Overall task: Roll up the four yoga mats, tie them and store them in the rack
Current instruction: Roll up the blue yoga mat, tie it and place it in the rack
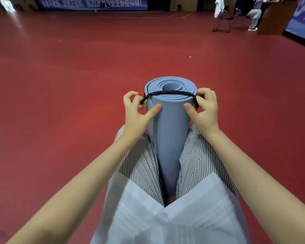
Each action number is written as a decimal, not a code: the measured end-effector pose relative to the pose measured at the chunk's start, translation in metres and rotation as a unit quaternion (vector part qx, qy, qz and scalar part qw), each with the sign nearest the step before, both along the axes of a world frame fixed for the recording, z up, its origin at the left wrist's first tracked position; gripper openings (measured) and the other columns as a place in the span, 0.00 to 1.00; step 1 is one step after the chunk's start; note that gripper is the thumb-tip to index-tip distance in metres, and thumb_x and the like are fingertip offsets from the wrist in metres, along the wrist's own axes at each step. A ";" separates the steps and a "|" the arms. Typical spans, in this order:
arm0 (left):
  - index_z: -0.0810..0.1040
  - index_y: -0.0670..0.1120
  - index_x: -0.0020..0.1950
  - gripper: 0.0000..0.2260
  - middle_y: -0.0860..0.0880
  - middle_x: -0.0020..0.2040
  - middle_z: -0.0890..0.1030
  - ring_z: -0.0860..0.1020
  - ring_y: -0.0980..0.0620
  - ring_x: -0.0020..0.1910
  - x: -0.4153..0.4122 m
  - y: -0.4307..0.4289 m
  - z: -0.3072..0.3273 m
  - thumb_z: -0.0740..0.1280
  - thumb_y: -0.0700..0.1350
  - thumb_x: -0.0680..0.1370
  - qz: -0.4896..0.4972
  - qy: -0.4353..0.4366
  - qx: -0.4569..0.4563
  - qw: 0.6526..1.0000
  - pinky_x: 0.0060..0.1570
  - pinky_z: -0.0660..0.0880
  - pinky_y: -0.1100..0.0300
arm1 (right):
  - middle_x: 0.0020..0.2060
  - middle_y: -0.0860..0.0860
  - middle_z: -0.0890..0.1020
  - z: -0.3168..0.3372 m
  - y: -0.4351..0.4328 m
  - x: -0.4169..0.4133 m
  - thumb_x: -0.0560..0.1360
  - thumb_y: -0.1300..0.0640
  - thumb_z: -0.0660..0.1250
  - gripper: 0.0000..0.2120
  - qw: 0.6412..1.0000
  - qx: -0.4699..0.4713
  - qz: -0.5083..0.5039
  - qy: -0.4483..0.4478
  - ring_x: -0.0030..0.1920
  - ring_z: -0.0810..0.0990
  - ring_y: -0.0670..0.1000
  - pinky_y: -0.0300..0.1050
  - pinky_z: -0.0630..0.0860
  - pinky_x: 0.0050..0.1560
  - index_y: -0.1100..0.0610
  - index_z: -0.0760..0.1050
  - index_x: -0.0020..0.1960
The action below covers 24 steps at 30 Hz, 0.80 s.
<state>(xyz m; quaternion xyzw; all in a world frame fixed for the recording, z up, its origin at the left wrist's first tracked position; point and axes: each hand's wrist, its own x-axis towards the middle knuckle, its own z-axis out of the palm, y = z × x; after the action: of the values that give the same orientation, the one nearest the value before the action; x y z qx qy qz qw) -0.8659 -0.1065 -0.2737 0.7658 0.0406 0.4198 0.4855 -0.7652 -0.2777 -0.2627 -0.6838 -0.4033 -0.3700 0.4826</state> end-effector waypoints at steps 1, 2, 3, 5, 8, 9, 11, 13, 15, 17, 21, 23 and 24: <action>0.68 0.43 0.40 0.20 0.58 0.53 0.63 0.68 0.57 0.48 -0.001 0.000 -0.005 0.69 0.59 0.67 0.019 -0.020 0.038 0.999 0.52 0.66 0.68 | 0.39 0.61 0.75 -0.002 -0.003 0.000 0.74 0.39 0.62 0.31 1.000 -0.008 0.004 -0.016 0.43 0.65 0.50 0.26 0.61 0.49 0.64 0.66 0.26; 0.68 0.44 0.38 0.20 0.58 0.53 0.64 0.67 0.56 0.49 -0.002 0.000 -0.010 0.70 0.58 0.67 0.041 -0.036 0.082 0.995 0.54 0.65 0.66 | 0.39 0.61 0.76 -0.005 -0.006 -0.001 0.73 0.39 0.64 0.31 0.999 -0.019 0.002 -0.030 0.43 0.66 0.51 0.29 0.62 0.48 0.64 0.66 0.25; 0.69 0.43 0.35 0.20 0.58 0.53 0.65 0.66 0.55 0.50 -0.003 -0.001 -0.015 0.71 0.58 0.67 0.064 -0.050 0.130 0.988 0.54 0.65 0.63 | 0.39 0.61 0.76 -0.009 -0.007 -0.001 0.71 0.39 0.66 0.31 0.998 -0.031 -0.006 -0.045 0.43 0.66 0.52 0.33 0.63 0.46 0.64 0.66 0.24; 0.70 0.41 0.30 0.22 0.52 0.50 0.71 0.67 0.52 0.49 -0.005 -0.002 -0.022 0.72 0.57 0.68 0.110 -0.079 0.215 0.967 0.52 0.65 0.57 | 0.37 0.60 0.76 -0.012 -0.009 -0.003 0.67 0.39 0.70 0.30 0.995 -0.056 -0.031 -0.072 0.42 0.66 0.52 0.42 0.63 0.43 0.63 0.65 0.24; 0.70 0.41 0.26 0.21 0.48 0.41 0.75 0.68 0.49 0.45 -0.004 -0.002 -0.018 0.72 0.51 0.71 0.126 -0.136 0.288 0.940 0.47 0.64 0.56 | 0.30 0.55 0.74 -0.009 -0.011 -0.005 0.64 0.40 0.71 0.27 0.987 -0.084 -0.059 -0.122 0.38 0.66 0.50 0.44 0.59 0.41 0.60 0.65 0.24; 0.70 0.41 0.26 0.19 0.47 0.37 0.75 0.68 0.48 0.42 -0.004 -0.002 -0.017 0.71 0.48 0.73 0.099 -0.156 0.325 0.928 0.46 0.64 0.56 | 0.28 0.53 0.72 -0.010 -0.012 -0.005 0.65 0.40 0.71 0.26 0.982 -0.105 -0.050 -0.151 0.37 0.66 0.50 0.45 0.59 0.41 0.59 0.65 0.24; 0.70 0.41 0.27 0.17 0.47 0.30 0.73 0.67 0.47 0.36 -0.006 -0.004 -0.025 0.67 0.42 0.74 0.023 -0.169 0.412 0.895 0.41 0.65 0.55 | 0.26 0.50 0.69 -0.023 -0.016 -0.005 0.67 0.39 0.69 0.26 0.966 -0.161 -0.025 -0.200 0.35 0.65 0.51 0.46 0.60 0.40 0.57 0.65 0.25; 0.71 0.41 0.29 0.14 0.47 0.29 0.71 0.67 0.47 0.36 -0.006 -0.004 -0.044 0.66 0.42 0.74 -0.016 -0.127 0.439 0.889 0.39 0.67 0.52 | 0.25 0.49 0.68 -0.040 -0.019 -0.006 0.67 0.36 0.66 0.27 0.963 -0.197 -0.024 -0.179 0.36 0.64 0.51 0.46 0.60 0.40 0.57 0.65 0.25; 0.74 0.42 0.33 0.13 0.49 0.31 0.73 0.69 0.48 0.40 -0.002 0.000 -0.057 0.66 0.46 0.76 0.008 -0.064 0.418 0.906 0.41 0.70 0.50 | 0.25 0.49 0.69 -0.048 -0.019 -0.003 0.65 0.34 0.64 0.27 0.969 -0.217 -0.043 -0.111 0.37 0.64 0.49 0.45 0.57 0.40 0.56 0.65 0.25; 0.75 0.42 0.34 0.16 0.49 0.31 0.74 0.69 0.49 0.41 0.007 0.002 -0.058 0.66 0.51 0.76 0.031 -0.029 0.404 0.914 0.42 0.70 0.53 | 0.26 0.46 0.68 -0.044 -0.018 0.004 0.64 0.33 0.64 0.25 0.970 -0.233 -0.055 -0.041 0.36 0.67 0.50 0.43 0.55 0.39 0.53 0.64 0.25; 0.74 0.42 0.33 0.19 0.51 0.30 0.73 0.67 0.52 0.41 0.022 0.001 -0.043 0.65 0.56 0.75 0.018 0.000 0.393 0.919 0.40 0.67 0.59 | 0.33 0.47 0.72 -0.034 -0.017 0.009 0.65 0.33 0.65 0.24 0.949 -0.276 -0.046 0.142 0.37 0.74 0.51 0.45 0.62 0.40 0.56 0.76 0.33; 0.74 0.43 0.32 0.20 0.51 0.29 0.73 0.66 0.53 0.41 0.027 0.002 -0.044 0.64 0.57 0.75 0.024 0.016 0.366 0.930 0.37 0.68 0.59 | 0.41 0.47 0.78 -0.032 -0.020 0.010 0.68 0.37 0.68 0.19 0.927 -0.302 -0.063 0.213 0.45 0.77 0.50 0.45 0.68 0.42 0.54 0.81 0.42; 0.74 0.43 0.32 0.20 0.52 0.29 0.73 0.67 0.53 0.40 0.028 0.002 -0.046 0.64 0.58 0.74 0.028 0.027 0.354 0.934 0.36 0.69 0.58 | 0.44 0.46 0.80 -0.031 -0.022 0.011 0.69 0.37 0.68 0.19 0.915 -0.321 -0.072 0.236 0.47 0.77 0.49 0.45 0.69 0.44 0.52 0.82 0.44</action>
<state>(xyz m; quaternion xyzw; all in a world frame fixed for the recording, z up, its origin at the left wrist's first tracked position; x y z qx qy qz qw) -0.8378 -0.1043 -0.3197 0.8978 -0.0764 0.3994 0.1693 -0.7543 -0.2992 -0.2933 -0.8962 -0.3246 -0.0825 0.2909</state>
